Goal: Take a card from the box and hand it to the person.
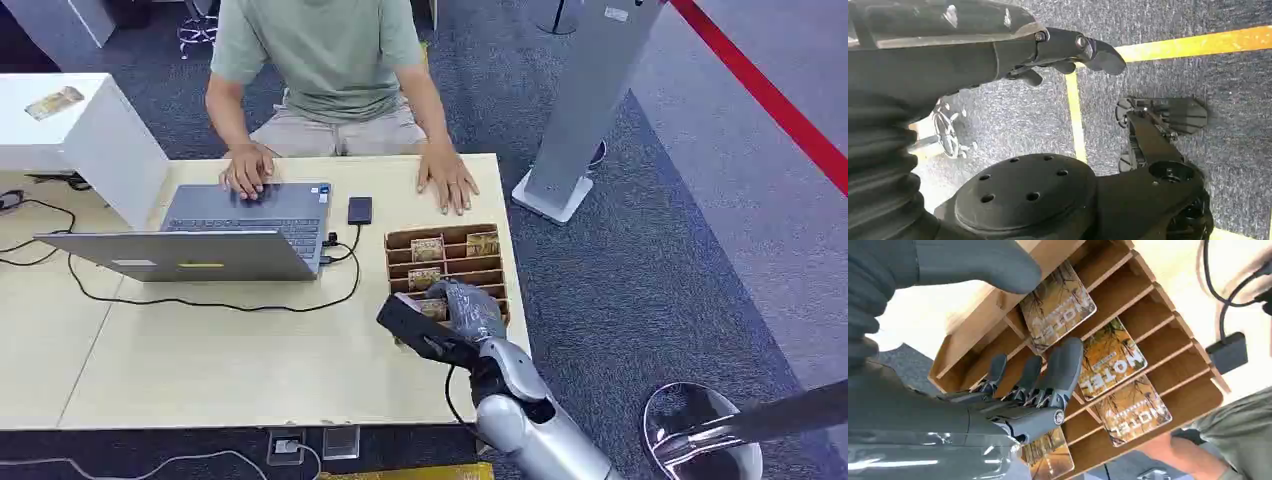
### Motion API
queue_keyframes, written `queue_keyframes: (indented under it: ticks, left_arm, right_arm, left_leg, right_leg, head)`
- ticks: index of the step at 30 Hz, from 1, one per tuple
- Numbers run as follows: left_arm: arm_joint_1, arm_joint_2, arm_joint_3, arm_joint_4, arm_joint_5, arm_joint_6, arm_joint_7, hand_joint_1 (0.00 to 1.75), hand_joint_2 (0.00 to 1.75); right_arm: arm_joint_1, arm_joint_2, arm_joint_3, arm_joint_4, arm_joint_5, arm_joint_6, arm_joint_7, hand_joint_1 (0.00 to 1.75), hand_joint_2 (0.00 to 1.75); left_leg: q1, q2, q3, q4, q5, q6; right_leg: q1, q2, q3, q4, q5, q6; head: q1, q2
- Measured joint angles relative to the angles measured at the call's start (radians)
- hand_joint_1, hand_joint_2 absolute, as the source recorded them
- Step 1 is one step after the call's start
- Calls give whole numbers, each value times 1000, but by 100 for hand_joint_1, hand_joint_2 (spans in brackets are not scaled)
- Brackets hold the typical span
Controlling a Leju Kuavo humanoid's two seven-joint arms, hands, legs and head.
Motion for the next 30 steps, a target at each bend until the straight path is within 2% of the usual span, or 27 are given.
queue_keyframes:
  ticks: [12,24,30]
  left_arm:
    - [0,0,2,0,0,1,2,0,175]
    - [0,0,7,0,-4,1,2,0,175]
    - [0,0,8,0,-6,0,2,0,175]
  right_arm:
    - [-1,2,6,24,0,0,0,68,175]
    - [-3,2,13,27,-7,0,10,77,175]
    - [-3,2,14,27,-8,0,11,70,175]
  left_leg:
    - [0,0,0,0,0,0]
    - [0,0,0,0,0,0]
    - [0,0,0,0,0,0]
  right_leg:
    - [0,0,0,0,0,0]
    - [0,0,0,0,0,0]
    - [0,0,0,0,0,0]
  head:
    - [0,0]
    - [0,0]
    - [0,0]
